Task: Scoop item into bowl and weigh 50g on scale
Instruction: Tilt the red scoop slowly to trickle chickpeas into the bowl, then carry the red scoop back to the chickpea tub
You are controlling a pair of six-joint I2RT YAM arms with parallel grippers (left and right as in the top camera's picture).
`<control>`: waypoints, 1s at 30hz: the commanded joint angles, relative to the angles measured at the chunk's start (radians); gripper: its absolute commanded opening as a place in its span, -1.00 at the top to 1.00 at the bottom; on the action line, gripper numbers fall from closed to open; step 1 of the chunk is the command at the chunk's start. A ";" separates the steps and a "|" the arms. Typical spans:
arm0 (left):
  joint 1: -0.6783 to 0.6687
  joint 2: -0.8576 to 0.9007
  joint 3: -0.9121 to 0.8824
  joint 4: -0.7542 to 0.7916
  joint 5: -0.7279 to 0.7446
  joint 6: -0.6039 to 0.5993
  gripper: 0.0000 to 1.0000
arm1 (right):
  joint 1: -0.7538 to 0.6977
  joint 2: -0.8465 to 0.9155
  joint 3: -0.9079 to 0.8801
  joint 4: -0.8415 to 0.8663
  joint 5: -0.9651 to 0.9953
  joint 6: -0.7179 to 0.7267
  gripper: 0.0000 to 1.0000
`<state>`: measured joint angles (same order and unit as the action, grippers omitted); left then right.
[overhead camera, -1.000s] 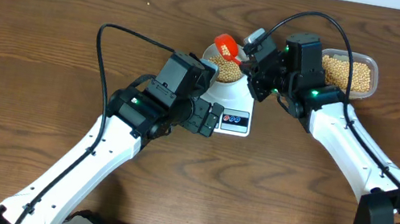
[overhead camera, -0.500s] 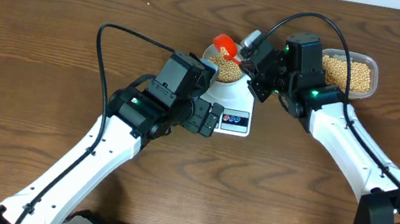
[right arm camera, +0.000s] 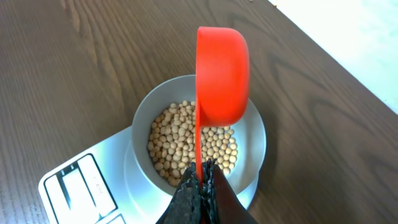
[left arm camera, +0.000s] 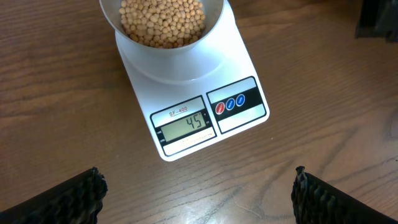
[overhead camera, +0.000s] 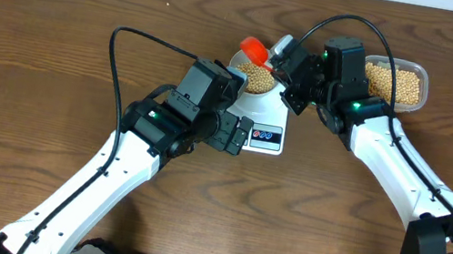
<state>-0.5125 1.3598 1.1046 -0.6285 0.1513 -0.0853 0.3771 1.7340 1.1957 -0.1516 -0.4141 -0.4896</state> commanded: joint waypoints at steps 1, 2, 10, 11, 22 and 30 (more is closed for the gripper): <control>-0.002 0.006 -0.008 -0.004 -0.006 -0.002 -0.95 | 0.003 -0.029 0.022 0.010 -0.003 -0.032 0.98; -0.002 0.006 -0.008 -0.004 -0.006 -0.002 -0.95 | 0.003 -0.029 0.022 0.011 -0.003 -0.032 0.98; -0.002 0.006 -0.008 -0.004 -0.006 -0.002 -0.95 | 0.002 -0.029 0.022 0.011 -0.003 -0.020 0.98; -0.002 0.006 -0.008 -0.004 -0.006 -0.002 -0.95 | 0.002 -0.029 0.022 0.011 -0.003 -0.019 0.98; -0.002 0.006 -0.008 -0.004 -0.006 -0.002 -0.95 | -0.062 -0.029 0.022 0.061 -0.027 0.219 0.98; -0.002 0.006 -0.008 -0.004 -0.006 -0.002 -0.95 | -0.171 -0.066 0.022 0.050 -0.140 0.328 0.98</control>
<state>-0.5125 1.3598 1.1046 -0.6285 0.1513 -0.0853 0.2432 1.7245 1.1957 -0.0959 -0.4854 -0.2394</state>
